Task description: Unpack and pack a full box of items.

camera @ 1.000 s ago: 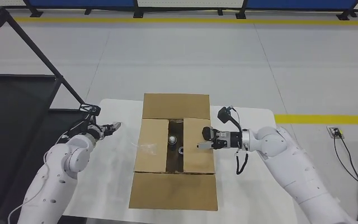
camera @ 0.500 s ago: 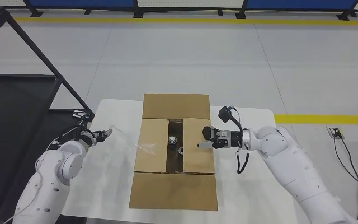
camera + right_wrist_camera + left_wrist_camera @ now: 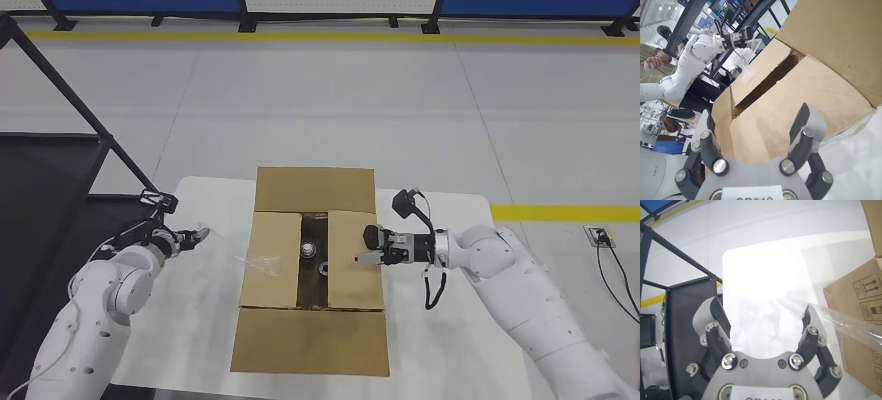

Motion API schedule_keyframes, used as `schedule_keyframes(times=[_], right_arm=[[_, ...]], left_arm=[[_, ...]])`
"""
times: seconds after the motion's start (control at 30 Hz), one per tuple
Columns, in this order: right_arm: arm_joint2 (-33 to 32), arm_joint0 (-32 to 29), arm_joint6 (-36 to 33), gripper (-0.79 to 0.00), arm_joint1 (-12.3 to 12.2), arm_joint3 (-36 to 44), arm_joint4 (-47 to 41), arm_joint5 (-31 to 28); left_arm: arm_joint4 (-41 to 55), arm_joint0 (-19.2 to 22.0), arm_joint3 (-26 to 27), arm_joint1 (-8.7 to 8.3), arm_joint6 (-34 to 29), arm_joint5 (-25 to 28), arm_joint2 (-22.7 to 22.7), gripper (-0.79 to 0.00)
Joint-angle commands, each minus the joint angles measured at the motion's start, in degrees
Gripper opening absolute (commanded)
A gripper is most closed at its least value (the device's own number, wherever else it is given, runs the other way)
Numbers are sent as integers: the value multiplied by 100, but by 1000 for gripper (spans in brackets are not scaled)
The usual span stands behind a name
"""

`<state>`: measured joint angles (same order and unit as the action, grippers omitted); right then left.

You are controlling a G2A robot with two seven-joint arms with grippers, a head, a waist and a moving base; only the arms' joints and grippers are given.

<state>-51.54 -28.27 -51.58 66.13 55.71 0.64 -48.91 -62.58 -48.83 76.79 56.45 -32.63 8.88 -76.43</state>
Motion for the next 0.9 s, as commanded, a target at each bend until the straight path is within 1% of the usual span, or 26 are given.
schedule_keyframes(times=[0.0,0.1,0.17,0.23,0.27,0.33,0.37,0.47,0.6,0.7,0.87], right_arm=[[-2,-15,1,0,-5,5,-8,9],[-39,-66,29,0,-27,12,-4,-4],[-71,-114,51,0,-46,27,5,-9],[-101,-160,71,0,-64,47,10,-8],[-116,-186,80,0,-73,48,3,-13],[-144,-218,87,0,-88,54,-12,-21],[-153,-228,84,0,-95,58,-10,-28],[-170,-232,77,0,-107,56,-31,-34],[-129,-175,32,0,-95,49,-76,-46],[-69,-105,-1,0,-72,13,-111,-55],[16,-11,-25,0,-39,-80,-133,-84]], left_arm=[[-29,153,-84,41,94,-59,144,0],[28,307,-221,105,396,-207,274,0],[51,325,-288,127,503,-246,308,0],[100,303,-336,124,388,-183,275,0],[261,270,-357,113,194,-81,206,0],[229,207,-264,46,-146,134,-12,0],[215,120,-185,11,-241,233,-132,0],[626,-178,137,-90,-518,610,-648,0],[858,-535,600,-214,-1122,934,-1205,0],[795,-699,940,-281,-1412,1002,-1487,0],[793,-1051,1548,-361,-1485,1036,-1980,0]])
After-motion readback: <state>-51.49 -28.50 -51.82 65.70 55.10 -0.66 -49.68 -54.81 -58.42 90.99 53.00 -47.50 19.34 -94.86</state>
